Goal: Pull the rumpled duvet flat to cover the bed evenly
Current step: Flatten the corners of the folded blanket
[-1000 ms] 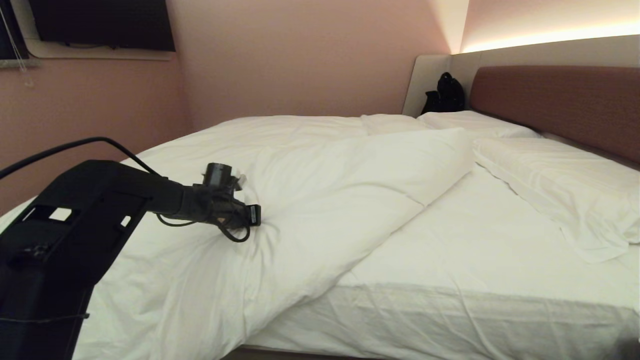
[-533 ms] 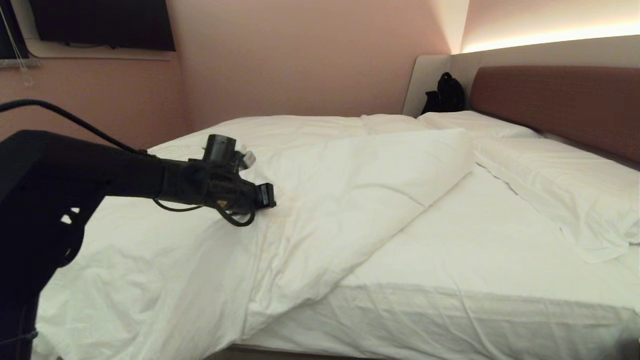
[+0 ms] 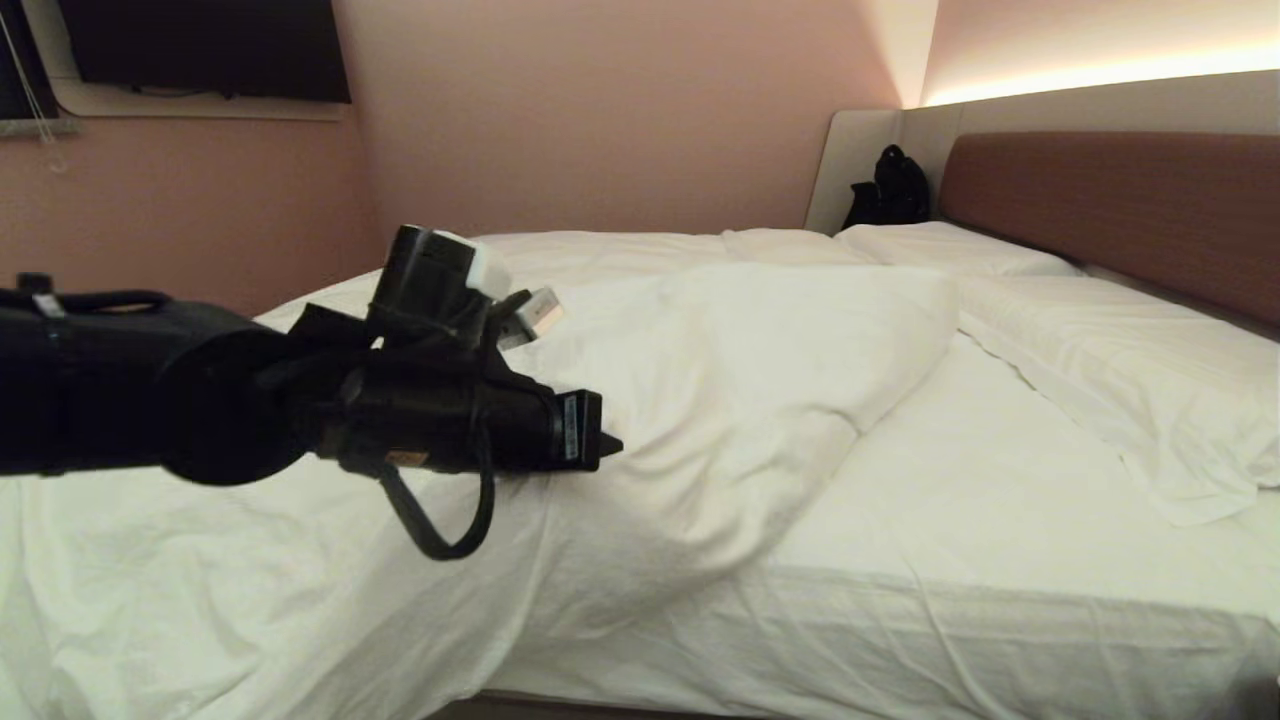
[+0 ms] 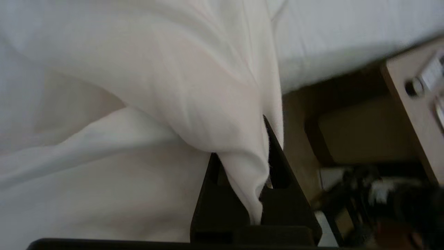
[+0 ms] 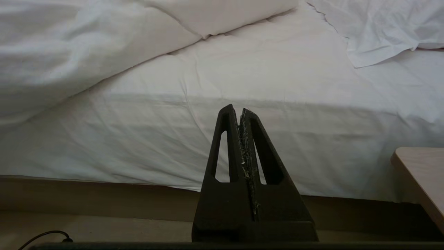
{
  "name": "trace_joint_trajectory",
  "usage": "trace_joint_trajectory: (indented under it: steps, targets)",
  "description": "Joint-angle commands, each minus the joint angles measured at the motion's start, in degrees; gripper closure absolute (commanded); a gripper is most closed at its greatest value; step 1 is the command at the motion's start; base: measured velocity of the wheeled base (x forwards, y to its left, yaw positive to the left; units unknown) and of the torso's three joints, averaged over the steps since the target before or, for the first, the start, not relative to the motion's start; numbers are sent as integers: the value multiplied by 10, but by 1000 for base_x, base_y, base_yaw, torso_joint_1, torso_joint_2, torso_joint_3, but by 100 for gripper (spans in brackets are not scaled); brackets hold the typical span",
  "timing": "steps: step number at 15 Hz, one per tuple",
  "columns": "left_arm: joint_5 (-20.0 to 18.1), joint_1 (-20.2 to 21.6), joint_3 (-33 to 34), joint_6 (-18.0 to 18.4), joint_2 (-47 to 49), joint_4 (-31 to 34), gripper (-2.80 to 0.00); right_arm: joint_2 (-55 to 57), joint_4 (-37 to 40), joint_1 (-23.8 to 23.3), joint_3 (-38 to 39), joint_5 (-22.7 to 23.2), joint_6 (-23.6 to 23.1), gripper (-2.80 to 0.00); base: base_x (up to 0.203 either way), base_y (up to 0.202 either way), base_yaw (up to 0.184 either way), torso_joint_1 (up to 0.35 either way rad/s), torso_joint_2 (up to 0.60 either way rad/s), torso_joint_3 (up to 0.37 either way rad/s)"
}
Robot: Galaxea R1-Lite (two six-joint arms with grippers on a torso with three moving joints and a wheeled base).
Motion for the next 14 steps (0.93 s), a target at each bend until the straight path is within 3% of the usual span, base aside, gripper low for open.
trace_joint_trajectory:
  steps: [1,6,8,11,14]
  targets:
    - [-1,-50,73,-4,-80,0,0,0,0,0,0,0,0,0,0,0,0,0,0,0]
    - [-1,-141,183,-22,-149,-2,0,0,0,0,0,0,0,0,0,0,0,0,0,0]
    - [-1,-154,195,-24,-159,-2,0,0,0,0,0,0,0,0,0,0,0,0,0,0]
    - [-2,-235,272,-21,-184,-7,0,0,0,0,0,0,0,0,0,0,0,0,0,0]
    - [-26,-244,285,-22,-181,-8,0,0,0,0,0,0,0,0,0,0,0,0,0,0]
